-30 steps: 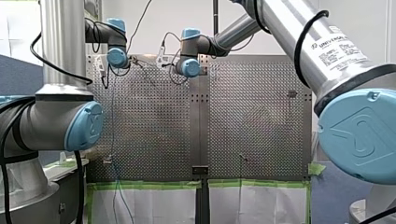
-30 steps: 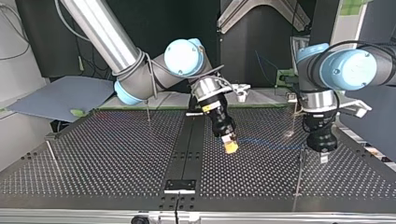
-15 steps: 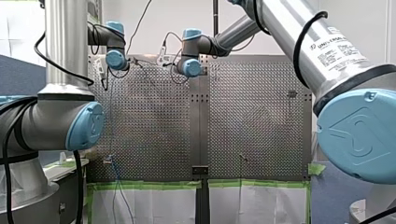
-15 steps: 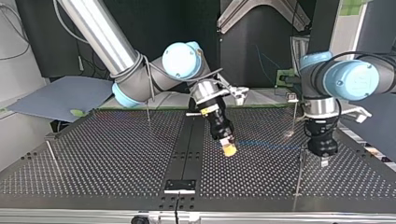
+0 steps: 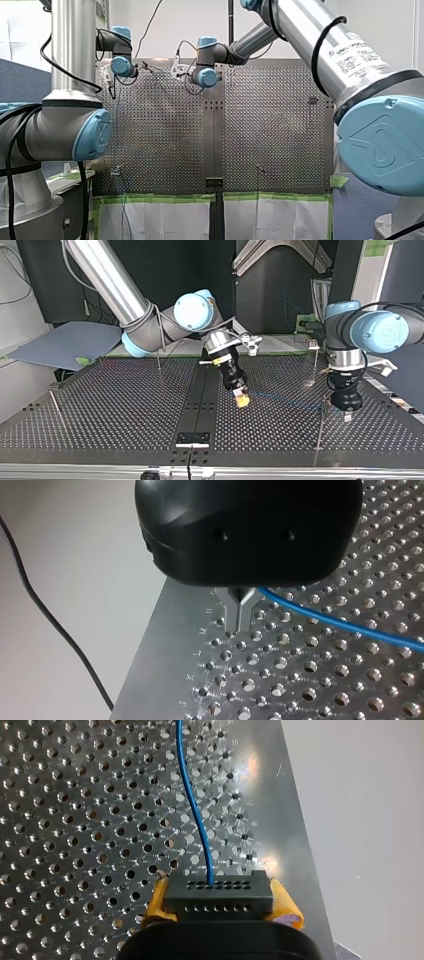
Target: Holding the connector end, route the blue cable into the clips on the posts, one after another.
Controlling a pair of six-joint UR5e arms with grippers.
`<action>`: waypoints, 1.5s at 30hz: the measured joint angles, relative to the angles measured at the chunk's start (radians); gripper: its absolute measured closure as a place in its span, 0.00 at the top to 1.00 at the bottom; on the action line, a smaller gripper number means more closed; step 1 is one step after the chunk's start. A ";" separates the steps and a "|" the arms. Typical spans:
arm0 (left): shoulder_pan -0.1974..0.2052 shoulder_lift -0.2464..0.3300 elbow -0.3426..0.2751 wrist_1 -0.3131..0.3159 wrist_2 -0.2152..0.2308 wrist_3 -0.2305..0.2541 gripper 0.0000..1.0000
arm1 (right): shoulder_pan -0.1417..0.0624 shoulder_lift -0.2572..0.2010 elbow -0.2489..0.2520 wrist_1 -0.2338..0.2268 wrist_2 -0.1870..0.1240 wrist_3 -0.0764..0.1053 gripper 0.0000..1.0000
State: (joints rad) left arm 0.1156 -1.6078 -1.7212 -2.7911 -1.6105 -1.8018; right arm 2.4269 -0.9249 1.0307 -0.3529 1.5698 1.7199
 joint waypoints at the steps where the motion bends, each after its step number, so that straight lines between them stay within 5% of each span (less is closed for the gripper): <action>1: 0.002 -0.001 0.000 0.001 0.001 -0.002 0.00 | -0.002 0.000 0.000 0.000 -0.001 0.000 0.00; 17: 0.020 -0.033 0.018 0.074 0.040 -0.098 0.00 | -0.042 0.030 -0.026 0.002 -0.023 0.008 0.00; 27: 0.023 -0.067 0.026 0.087 0.049 -0.119 0.00 | -0.055 0.044 -0.080 0.018 -0.033 0.015 0.00; 45: 0.026 -0.088 0.027 0.081 0.060 -0.144 0.00 | -0.073 0.045 -0.098 0.037 -0.040 0.016 0.00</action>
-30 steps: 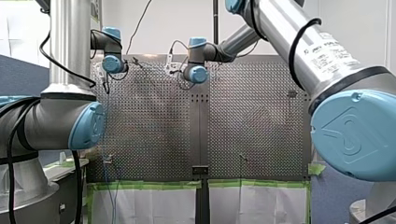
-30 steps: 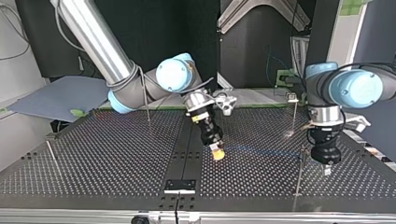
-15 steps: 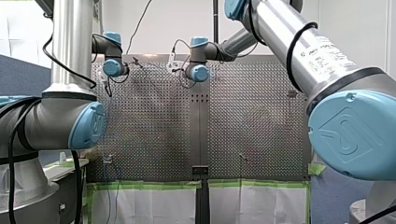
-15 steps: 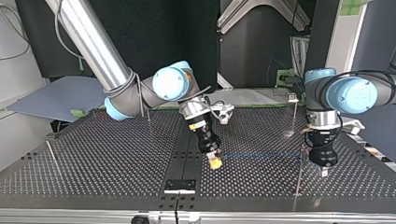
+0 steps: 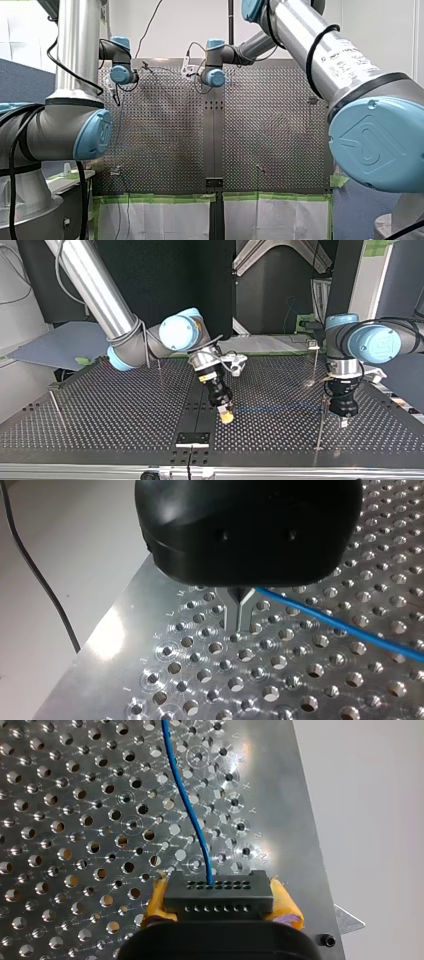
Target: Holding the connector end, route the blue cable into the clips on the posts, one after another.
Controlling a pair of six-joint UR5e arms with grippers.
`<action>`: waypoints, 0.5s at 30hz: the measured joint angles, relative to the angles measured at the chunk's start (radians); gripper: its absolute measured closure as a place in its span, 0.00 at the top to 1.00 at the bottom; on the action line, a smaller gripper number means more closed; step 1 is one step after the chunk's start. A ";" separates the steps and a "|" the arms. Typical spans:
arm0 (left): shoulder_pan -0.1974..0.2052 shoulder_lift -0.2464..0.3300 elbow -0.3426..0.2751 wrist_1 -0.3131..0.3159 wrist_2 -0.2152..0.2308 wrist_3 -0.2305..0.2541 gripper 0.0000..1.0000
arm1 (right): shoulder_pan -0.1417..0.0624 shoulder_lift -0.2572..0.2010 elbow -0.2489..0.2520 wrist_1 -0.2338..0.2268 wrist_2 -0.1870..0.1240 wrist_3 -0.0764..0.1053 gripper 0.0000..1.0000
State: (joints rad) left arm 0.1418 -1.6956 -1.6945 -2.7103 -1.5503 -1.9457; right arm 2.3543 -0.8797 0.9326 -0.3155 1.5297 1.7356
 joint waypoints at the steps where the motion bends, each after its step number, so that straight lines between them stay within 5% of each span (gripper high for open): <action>1: 0.000 0.000 0.000 -0.002 -0.001 -0.003 0.00 | 0.000 0.000 -0.002 0.001 0.000 0.000 0.00; 2: 0.000 0.000 0.000 -0.004 -0.004 -0.006 0.18 | -0.001 0.000 -0.004 0.003 0.000 0.000 0.00; 3: 0.000 0.000 0.000 -0.007 -0.007 -0.009 0.18 | -0.001 0.000 -0.005 0.004 0.000 0.000 0.00; 4: 0.000 0.000 0.000 -0.010 -0.010 -0.010 0.31 | -0.001 0.000 -0.006 0.004 0.000 0.000 0.00; 12: -0.001 0.000 0.000 -0.031 -0.039 -0.022 0.32 | -0.006 -0.001 -0.009 0.019 -0.001 -0.001 0.00; 15: 0.000 0.001 0.000 -0.027 -0.020 -0.040 0.45 | -0.010 -0.002 -0.009 0.034 -0.001 -0.004 0.00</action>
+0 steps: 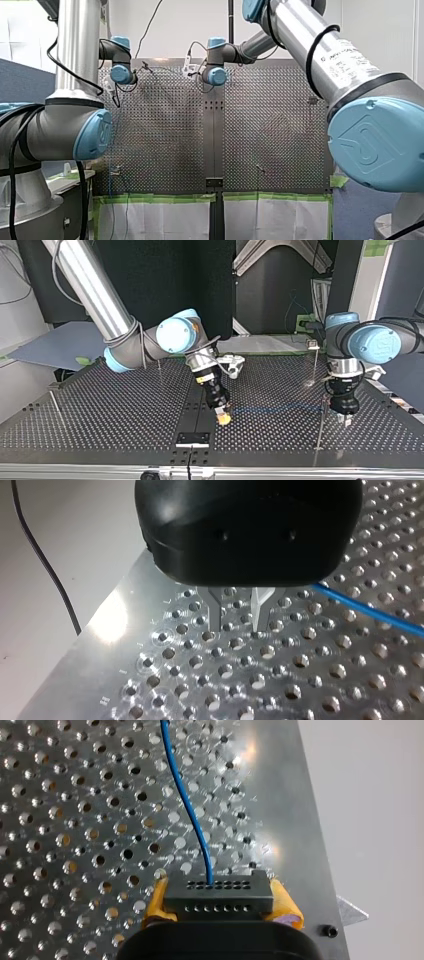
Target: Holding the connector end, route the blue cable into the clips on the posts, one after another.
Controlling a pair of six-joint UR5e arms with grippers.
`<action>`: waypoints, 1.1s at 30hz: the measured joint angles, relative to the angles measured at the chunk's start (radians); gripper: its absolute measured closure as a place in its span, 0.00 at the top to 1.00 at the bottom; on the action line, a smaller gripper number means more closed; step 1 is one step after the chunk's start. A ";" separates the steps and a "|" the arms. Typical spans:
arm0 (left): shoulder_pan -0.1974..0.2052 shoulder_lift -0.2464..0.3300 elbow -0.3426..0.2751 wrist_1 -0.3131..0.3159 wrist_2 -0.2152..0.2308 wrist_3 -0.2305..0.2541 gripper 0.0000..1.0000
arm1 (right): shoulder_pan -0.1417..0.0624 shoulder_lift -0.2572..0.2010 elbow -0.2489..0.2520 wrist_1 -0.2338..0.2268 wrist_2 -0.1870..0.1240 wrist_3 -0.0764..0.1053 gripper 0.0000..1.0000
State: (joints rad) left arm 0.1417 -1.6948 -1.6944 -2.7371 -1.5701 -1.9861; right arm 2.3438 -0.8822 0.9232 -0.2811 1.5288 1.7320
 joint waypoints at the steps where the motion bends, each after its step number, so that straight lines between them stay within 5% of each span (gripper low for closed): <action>1: 0.000 0.001 0.000 0.004 0.007 -0.006 0.64 | -0.002 -0.001 0.000 0.005 0.000 -0.001 0.00; 2: 0.000 0.002 0.000 0.008 0.016 -0.011 0.79 | -0.004 -0.002 0.000 0.010 0.000 -0.001 0.00; 3: 0.000 0.004 0.000 0.011 0.021 -0.014 0.79 | -0.006 -0.003 0.000 0.013 0.000 -0.002 0.00; 4: 0.000 0.007 0.000 0.012 0.023 -0.014 1.00 | -0.007 -0.004 0.000 0.015 0.000 -0.002 0.00; 15: -0.019 0.062 0.000 -0.065 -0.059 0.061 1.00 | -0.021 -0.019 0.000 0.018 0.001 0.003 0.00; 20: -0.023 0.066 0.000 -0.115 -0.093 0.056 1.00 | -0.021 -0.021 0.000 0.019 0.001 0.003 0.00; 33: -0.039 0.114 -0.059 -0.246 -0.046 -0.011 1.00 | -0.018 -0.022 0.001 0.020 0.002 0.003 0.00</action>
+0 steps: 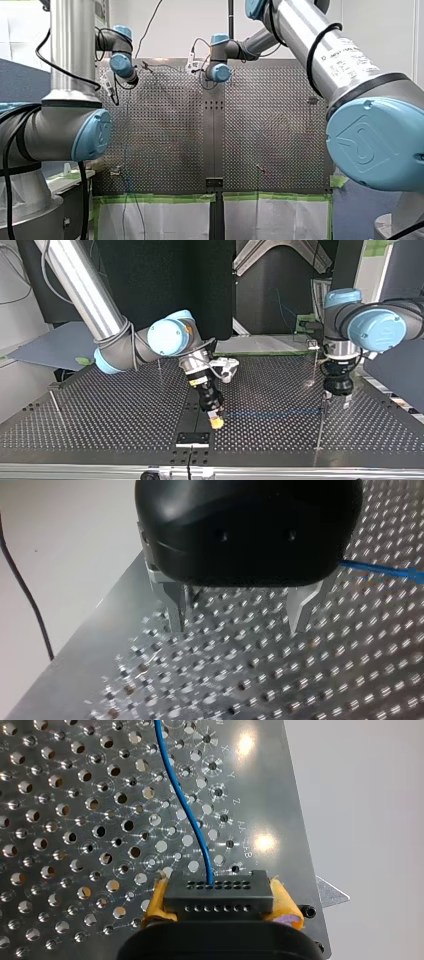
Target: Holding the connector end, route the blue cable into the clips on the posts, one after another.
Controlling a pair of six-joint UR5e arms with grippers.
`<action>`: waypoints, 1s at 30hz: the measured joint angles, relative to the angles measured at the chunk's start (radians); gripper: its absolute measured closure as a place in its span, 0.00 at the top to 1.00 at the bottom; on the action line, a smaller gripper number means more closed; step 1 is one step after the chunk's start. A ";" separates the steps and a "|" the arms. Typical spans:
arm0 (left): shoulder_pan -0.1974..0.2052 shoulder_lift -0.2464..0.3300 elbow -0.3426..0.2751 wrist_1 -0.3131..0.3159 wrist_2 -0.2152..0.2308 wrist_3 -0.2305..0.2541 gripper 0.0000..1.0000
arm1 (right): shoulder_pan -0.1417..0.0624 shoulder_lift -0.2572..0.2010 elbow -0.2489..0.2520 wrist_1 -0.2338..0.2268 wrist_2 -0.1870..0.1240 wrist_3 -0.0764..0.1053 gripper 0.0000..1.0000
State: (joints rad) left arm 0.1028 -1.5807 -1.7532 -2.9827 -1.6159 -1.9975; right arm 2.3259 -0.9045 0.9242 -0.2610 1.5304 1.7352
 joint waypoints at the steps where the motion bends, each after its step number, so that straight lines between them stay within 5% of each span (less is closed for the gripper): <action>1: -0.001 0.008 -0.008 -0.008 0.003 -0.008 1.00 | 0.000 0.000 0.000 0.000 0.000 0.000 0.00; 9: -0.013 0.078 -0.072 -0.079 0.008 -0.033 1.00 | 0.002 0.000 0.000 0.001 -0.001 0.000 0.00; 19: -0.030 0.174 -0.081 -0.149 0.016 -0.028 1.00 | -0.001 0.000 0.000 0.003 -0.002 0.000 0.00; 30: -0.055 0.231 -0.081 -0.142 0.028 0.058 1.00 | -0.003 0.001 0.000 0.012 -0.002 0.000 0.00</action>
State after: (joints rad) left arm 0.0482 -1.3501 -1.8339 -3.1246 -1.5877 -1.9396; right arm 2.3228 -0.9032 0.9246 -0.2489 1.5286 1.7352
